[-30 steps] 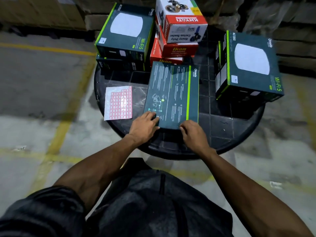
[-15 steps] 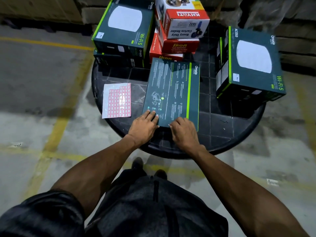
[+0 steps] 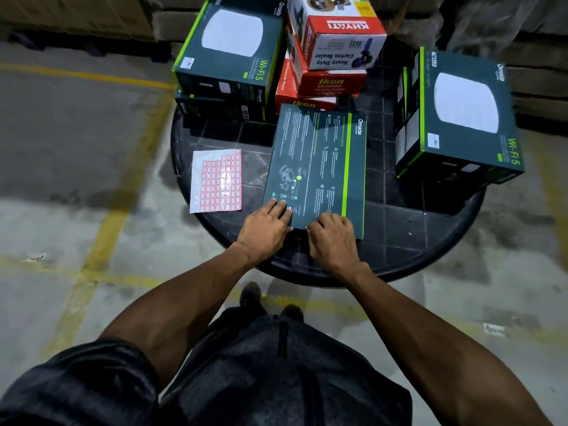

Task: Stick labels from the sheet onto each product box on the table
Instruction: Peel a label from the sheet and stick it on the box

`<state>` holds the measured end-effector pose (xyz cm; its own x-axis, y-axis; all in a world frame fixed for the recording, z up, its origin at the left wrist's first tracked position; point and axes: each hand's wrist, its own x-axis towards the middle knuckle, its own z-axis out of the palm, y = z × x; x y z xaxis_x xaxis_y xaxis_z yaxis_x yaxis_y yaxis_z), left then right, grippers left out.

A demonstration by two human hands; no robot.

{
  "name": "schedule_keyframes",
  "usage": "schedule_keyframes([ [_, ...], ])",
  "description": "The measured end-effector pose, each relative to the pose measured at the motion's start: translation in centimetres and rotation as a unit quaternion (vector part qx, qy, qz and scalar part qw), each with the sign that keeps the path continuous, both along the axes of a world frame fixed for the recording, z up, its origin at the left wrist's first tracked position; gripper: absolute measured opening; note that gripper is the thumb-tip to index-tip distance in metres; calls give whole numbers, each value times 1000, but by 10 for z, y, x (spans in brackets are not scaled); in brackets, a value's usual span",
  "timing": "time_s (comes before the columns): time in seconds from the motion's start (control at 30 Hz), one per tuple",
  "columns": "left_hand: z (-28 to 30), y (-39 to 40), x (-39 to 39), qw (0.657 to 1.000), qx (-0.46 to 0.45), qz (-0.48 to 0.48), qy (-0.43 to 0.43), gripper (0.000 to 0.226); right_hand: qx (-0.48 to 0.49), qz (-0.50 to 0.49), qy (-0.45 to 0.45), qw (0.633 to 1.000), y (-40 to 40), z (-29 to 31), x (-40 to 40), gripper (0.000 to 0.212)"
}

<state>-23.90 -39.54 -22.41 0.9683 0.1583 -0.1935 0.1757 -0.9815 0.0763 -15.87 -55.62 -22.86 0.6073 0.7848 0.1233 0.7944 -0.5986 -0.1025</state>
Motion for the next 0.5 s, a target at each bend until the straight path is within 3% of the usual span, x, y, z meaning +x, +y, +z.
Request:
schedule_keyframes([
  [0.5,-4,3,0,1000,-2,-6,-1,51,-2,10,12,1000,-3,-5,-1,12],
])
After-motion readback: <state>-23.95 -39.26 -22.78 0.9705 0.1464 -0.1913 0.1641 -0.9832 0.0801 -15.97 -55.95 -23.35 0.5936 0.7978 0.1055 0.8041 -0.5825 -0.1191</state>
